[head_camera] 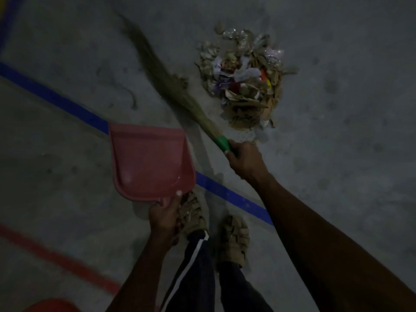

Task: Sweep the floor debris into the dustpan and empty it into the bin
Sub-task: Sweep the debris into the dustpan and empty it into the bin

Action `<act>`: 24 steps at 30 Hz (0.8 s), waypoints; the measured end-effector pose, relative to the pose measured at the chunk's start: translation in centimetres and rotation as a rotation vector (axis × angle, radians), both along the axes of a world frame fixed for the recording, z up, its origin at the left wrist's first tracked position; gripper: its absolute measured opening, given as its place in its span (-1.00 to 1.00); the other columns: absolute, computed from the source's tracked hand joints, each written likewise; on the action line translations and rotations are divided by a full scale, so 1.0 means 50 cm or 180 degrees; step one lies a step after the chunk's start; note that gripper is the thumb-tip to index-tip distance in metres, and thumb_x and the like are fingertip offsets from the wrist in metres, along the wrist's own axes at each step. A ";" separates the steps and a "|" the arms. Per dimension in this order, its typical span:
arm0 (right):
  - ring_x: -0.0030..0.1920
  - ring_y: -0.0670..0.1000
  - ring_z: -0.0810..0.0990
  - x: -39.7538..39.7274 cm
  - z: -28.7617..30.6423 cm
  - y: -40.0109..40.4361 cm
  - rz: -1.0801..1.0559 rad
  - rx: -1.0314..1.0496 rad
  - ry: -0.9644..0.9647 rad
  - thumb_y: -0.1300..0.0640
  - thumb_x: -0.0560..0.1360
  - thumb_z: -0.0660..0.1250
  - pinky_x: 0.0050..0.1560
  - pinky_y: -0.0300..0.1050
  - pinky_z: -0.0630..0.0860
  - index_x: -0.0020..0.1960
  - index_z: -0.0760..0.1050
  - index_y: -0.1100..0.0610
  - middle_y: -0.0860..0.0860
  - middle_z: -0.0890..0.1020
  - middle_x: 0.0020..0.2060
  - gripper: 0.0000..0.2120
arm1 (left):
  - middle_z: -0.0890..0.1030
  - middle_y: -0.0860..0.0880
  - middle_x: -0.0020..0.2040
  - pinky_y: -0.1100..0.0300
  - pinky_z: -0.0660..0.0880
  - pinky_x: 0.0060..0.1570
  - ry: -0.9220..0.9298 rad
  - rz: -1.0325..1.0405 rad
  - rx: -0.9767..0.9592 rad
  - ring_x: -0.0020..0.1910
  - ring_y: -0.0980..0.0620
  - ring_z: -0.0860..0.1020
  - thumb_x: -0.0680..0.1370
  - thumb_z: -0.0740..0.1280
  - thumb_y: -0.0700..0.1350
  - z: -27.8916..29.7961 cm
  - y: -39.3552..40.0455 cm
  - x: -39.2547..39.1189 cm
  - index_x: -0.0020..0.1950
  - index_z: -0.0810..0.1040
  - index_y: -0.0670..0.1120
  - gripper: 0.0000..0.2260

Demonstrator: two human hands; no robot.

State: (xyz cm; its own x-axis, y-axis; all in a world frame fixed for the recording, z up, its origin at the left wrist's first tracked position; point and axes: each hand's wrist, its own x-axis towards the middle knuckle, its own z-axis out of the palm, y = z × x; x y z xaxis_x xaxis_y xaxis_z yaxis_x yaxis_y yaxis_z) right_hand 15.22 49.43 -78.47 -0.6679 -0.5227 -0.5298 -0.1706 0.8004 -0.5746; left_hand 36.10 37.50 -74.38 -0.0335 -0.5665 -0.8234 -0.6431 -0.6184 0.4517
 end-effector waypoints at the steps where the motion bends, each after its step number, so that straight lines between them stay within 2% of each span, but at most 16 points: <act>1: -0.44 -0.03 0.45 -0.004 -0.005 0.007 0.0029 0.0094 0.0129 0.09 0.59 0.25 -0.37 -0.08 0.41 0.25 0.54 0.13 0.08 0.55 -0.37 -0.73 | 0.43 -0.01 -0.53 0.35 0.24 -0.65 -0.0008 0.0023 0.0027 -0.69 0.12 0.31 0.56 0.47 -0.03 0.001 -0.013 -0.002 -0.24 0.51 -0.16 -0.72; 3: -0.38 0.00 0.42 -0.008 -0.003 0.037 0.0032 0.0292 0.0324 0.06 0.60 0.25 -0.35 -0.16 0.26 0.28 0.53 0.14 0.09 0.52 -0.34 -0.70 | 0.44 0.02 -0.57 0.35 0.23 -0.66 0.0003 0.0027 0.0053 -0.70 0.12 0.32 0.57 0.46 -0.04 0.009 -0.038 -0.015 -0.24 0.51 -0.17 -0.71; 5: -0.30 0.02 0.42 -0.006 0.008 0.083 -0.0038 0.0466 0.0393 0.04 0.60 0.24 -0.30 -0.16 0.23 0.35 0.49 0.15 0.09 0.49 -0.27 -0.64 | 0.44 0.01 -0.58 0.36 0.23 -0.66 0.0005 -0.0011 0.0058 -0.71 0.10 0.32 0.57 0.46 -0.02 0.013 -0.063 -0.026 -0.27 0.51 -0.20 -0.67; 7: -0.24 0.02 0.41 0.007 0.039 0.139 -0.0119 0.0570 0.0435 0.00 0.60 0.21 -0.29 -0.17 0.24 0.41 0.45 0.17 0.08 0.47 -0.19 -0.56 | 0.43 -0.01 -0.59 0.37 0.21 -0.65 -0.0057 -0.0070 0.0067 -0.72 0.09 0.31 0.56 0.46 0.00 0.017 -0.086 -0.035 -0.32 0.48 -0.21 -0.62; 9: -0.24 -0.01 0.44 0.025 0.087 0.193 -0.0280 0.0504 0.0515 -0.05 0.56 0.18 -0.30 -0.23 0.26 0.41 0.46 0.18 0.08 0.50 -0.15 -0.50 | 0.41 -0.05 -0.55 0.37 0.21 -0.63 -0.0094 -0.0172 0.0067 -0.71 0.07 0.29 0.54 0.48 0.04 0.021 -0.108 -0.047 -0.28 0.48 -0.23 -0.61; 12: -0.27 -0.05 0.46 0.042 0.165 0.258 -0.0544 0.0438 0.0642 -0.03 0.54 0.22 -0.30 -0.28 0.31 0.40 0.47 0.18 0.03 0.50 -0.12 -0.50 | 0.39 -0.08 -0.50 0.36 0.21 -0.59 0.0014 -0.0374 0.0218 -0.68 0.07 0.27 0.53 0.49 0.07 0.041 -0.129 -0.065 -0.28 0.48 -0.17 -0.62; 15: -0.25 -0.05 0.47 0.043 0.203 0.296 -0.0821 0.0524 0.0754 -0.03 0.55 0.23 -0.29 -0.20 0.41 0.43 0.43 0.17 0.04 0.51 -0.05 -0.49 | 0.40 -0.11 -0.47 0.36 0.21 -0.55 0.0133 -0.0773 0.0530 -0.64 0.06 0.27 0.51 0.51 0.08 0.051 -0.147 -0.079 -0.28 0.47 -0.13 -0.63; 18: -0.21 -0.01 0.47 0.028 0.183 0.312 -0.1114 0.0520 0.0887 -0.01 0.61 0.22 -0.29 -0.07 0.48 0.50 0.32 0.20 0.13 0.51 0.03 -0.48 | 0.43 -0.13 -0.44 0.36 0.20 -0.52 -0.0104 -0.1245 0.0812 -0.60 0.07 0.28 0.51 0.49 0.13 0.043 -0.138 -0.091 -0.20 0.51 -0.16 -0.62; 21: -0.14 0.06 0.47 -0.001 0.125 0.313 -0.1183 0.0634 0.0978 0.00 0.59 0.23 -0.31 -0.08 0.44 0.56 0.15 0.23 0.17 0.47 0.07 -0.37 | 0.40 -0.09 -0.45 0.37 0.19 -0.55 -0.0268 -0.1366 0.0833 -0.63 0.07 0.26 0.52 0.47 0.12 0.036 -0.098 -0.103 -0.19 0.51 -0.17 -0.62; 24: -0.10 0.17 0.51 -0.043 0.063 0.310 -0.1335 0.0935 0.0877 0.04 0.61 0.27 -0.30 -0.08 0.38 0.59 0.03 0.19 0.20 0.40 0.22 -0.32 | 0.37 -0.08 -0.51 0.38 0.18 -0.62 -0.0330 -0.1401 0.0884 -0.67 0.08 0.26 0.57 0.43 0.08 0.021 -0.047 -0.108 -0.22 0.49 -0.19 -0.63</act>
State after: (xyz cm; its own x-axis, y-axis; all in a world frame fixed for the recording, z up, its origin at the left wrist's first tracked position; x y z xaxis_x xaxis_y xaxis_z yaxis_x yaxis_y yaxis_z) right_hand 13.08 64.92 -75.32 -0.9199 -0.0409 -0.3899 0.0838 0.9510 -0.2975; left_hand 30.69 35.16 -73.35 -0.1294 -0.2773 -0.9520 -0.9014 -0.3672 0.2295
